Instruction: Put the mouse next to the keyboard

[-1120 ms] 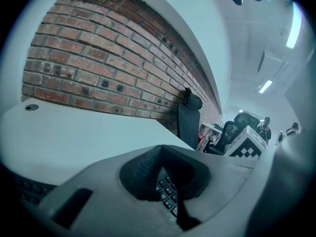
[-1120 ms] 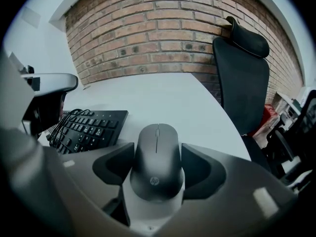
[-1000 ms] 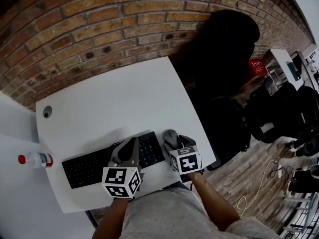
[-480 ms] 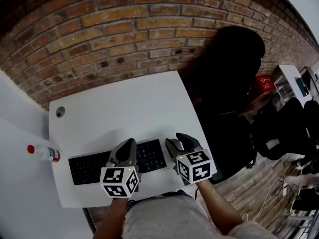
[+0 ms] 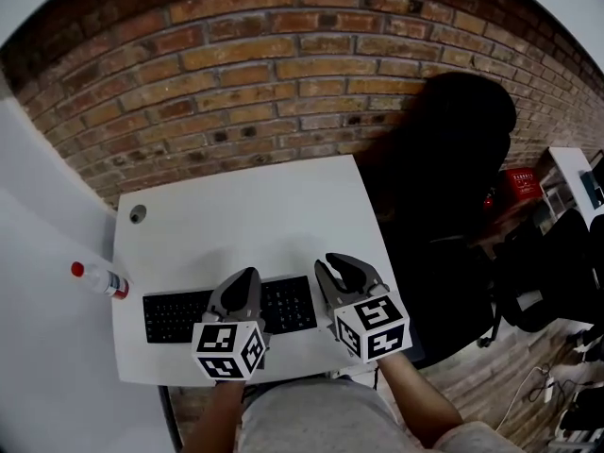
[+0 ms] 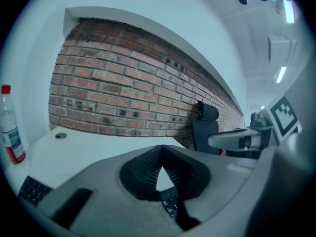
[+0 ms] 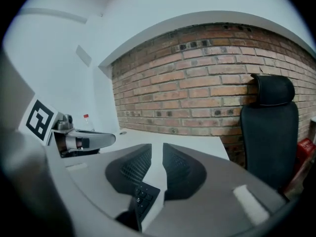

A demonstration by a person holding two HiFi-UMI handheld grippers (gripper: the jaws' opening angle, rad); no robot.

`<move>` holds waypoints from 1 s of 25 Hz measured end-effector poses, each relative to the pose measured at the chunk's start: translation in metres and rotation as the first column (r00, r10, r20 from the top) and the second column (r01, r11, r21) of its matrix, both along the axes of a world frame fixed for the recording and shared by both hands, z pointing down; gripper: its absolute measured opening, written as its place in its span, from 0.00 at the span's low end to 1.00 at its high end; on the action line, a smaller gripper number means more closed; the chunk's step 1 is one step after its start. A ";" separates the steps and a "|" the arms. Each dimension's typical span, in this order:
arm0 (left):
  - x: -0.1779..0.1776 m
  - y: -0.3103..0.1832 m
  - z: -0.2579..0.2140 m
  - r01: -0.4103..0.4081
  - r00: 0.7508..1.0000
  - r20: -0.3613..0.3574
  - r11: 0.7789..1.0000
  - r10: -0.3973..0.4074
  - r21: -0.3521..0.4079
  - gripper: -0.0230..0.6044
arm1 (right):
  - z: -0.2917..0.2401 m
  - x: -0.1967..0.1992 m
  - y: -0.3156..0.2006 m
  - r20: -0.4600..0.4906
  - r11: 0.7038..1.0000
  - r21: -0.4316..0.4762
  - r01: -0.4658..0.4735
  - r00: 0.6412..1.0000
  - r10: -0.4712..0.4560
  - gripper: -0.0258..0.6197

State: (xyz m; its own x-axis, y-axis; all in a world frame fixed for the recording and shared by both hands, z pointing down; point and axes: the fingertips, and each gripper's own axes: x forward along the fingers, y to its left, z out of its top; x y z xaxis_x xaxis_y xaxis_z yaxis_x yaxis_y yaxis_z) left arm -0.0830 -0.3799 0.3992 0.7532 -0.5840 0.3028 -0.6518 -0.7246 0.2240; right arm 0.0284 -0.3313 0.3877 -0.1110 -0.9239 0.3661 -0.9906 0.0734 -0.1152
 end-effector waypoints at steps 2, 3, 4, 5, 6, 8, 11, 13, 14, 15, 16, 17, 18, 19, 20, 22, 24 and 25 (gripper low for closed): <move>0.000 0.002 -0.002 0.013 1.000 0.004 1.000 -0.013 0.007 0.02 | -0.005 -0.001 0.000 -0.008 1.000 0.021 0.013 1.000 -0.013 0.12; 0.000 0.003 -0.003 0.017 1.000 0.005 1.000 -0.017 0.010 0.02 | -0.007 -0.001 0.001 -0.009 0.999 0.030 0.018 1.000 -0.017 0.09; 0.000 0.004 -0.004 0.020 1.000 0.006 1.000 -0.020 0.013 0.02 | -0.008 -0.001 0.001 -0.007 0.999 0.037 0.022 1.000 -0.022 0.08; 0.001 0.005 -0.004 0.022 1.000 0.008 1.000 -0.022 0.017 0.02 | -0.008 -0.002 0.002 -0.004 0.999 0.040 0.027 1.000 -0.027 0.08; 0.002 0.007 -0.004 0.024 1.000 0.010 1.000 -0.024 0.019 0.02 | -0.008 -0.002 0.002 -0.003 0.999 0.041 0.032 0.999 -0.032 0.08; 0.003 0.008 -0.003 0.027 1.000 0.013 0.999 -0.028 0.022 0.02 | -0.007 -0.001 0.002 -0.002 0.998 0.042 0.039 0.999 -0.038 0.07; 0.006 0.009 -0.005 0.033 0.999 0.016 0.999 -0.033 0.026 0.02 | -0.007 0.001 0.002 0.000 0.998 0.044 0.044 0.999 -0.044 0.07; 0.008 0.009 -0.006 0.036 0.999 0.016 0.999 -0.036 0.027 0.02 | -0.008 0.002 0.002 0.000 0.998 0.045 0.048 0.999 -0.048 0.06; 0.008 0.009 -0.006 0.037 0.999 0.016 0.999 -0.038 0.027 0.02 | -0.008 0.003 0.002 -0.001 0.998 0.044 0.050 0.999 -0.050 0.06; 0.009 0.009 -0.006 0.038 0.999 0.016 0.999 -0.039 0.027 0.02 | -0.007 0.003 0.002 -0.002 0.998 0.044 0.053 0.999 -0.053 0.06; 0.009 0.010 -0.006 0.039 0.999 0.016 0.999 -0.040 0.027 0.02 | -0.007 0.003 0.002 -0.002 0.998 0.043 0.055 0.998 -0.055 0.06; 0.010 0.010 -0.006 0.039 0.999 0.016 0.999 -0.040 0.028 0.02 | -0.007 0.003 0.002 -0.002 0.997 0.042 0.057 0.998 -0.057 0.06; 0.010 0.010 -0.006 0.039 0.999 0.016 0.999 -0.040 0.028 0.02 | -0.007 0.003 0.002 -0.002 0.997 0.043 0.058 0.998 -0.058 0.06; 0.011 0.011 -0.006 0.039 0.999 0.016 0.999 -0.039 0.028 0.02 | -0.006 0.003 0.002 -0.001 0.997 0.043 0.059 0.998 -0.059 0.06; 0.011 0.011 -0.006 0.038 0.999 0.015 0.999 -0.039 0.029 0.02 | -0.006 0.003 0.002 -0.001 0.997 0.042 0.060 0.998 -0.060 0.06; 0.010 0.011 -0.005 0.039 0.999 0.015 0.999 -0.039 0.030 0.02 | -0.005 0.002 0.002 -0.001 0.997 0.041 0.063 0.998 -0.063 0.06; 0.010 0.011 -0.003 0.040 0.999 0.015 0.999 -0.040 0.030 0.02 | -0.004 0.001 0.002 -0.001 0.997 0.039 0.065 0.998 -0.065 0.06; 0.009 0.011 -0.003 0.040 0.999 0.015 0.999 -0.041 0.031 0.02 | -0.003 0.000 0.002 -0.001 0.997 0.039 0.065 0.998 -0.065 0.06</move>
